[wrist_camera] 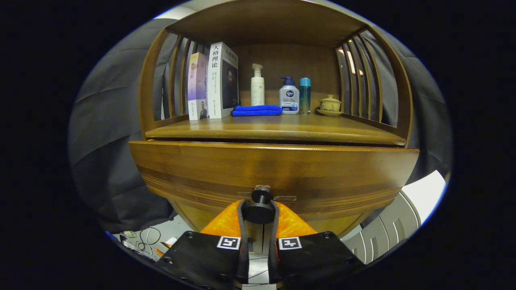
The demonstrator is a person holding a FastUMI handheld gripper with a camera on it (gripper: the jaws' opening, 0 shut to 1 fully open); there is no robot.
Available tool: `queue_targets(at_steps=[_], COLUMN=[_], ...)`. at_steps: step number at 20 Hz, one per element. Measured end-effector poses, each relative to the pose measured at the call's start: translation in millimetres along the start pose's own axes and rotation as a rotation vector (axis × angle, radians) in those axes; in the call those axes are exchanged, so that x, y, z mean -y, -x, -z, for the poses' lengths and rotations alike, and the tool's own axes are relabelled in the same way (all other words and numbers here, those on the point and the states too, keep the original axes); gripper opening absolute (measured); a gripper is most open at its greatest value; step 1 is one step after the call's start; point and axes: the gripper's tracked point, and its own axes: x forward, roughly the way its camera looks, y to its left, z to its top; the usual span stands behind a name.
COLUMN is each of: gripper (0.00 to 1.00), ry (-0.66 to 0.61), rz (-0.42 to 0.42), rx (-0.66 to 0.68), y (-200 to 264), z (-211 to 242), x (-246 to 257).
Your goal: Pull open the drawer, take out the items inside it, and place them on the countertop above the cabinet.
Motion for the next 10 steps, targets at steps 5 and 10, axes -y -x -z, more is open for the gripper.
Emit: queue_targets(at_steps=[5, 10], gripper=[0.20, 0.20], ry=[0.009, 0.019], rz=[-0.035, -0.052], rx=[0.005, 0.011], y=[37.5, 66.8], z=[14.6, 28.0], x=[-4.1, -8.3])
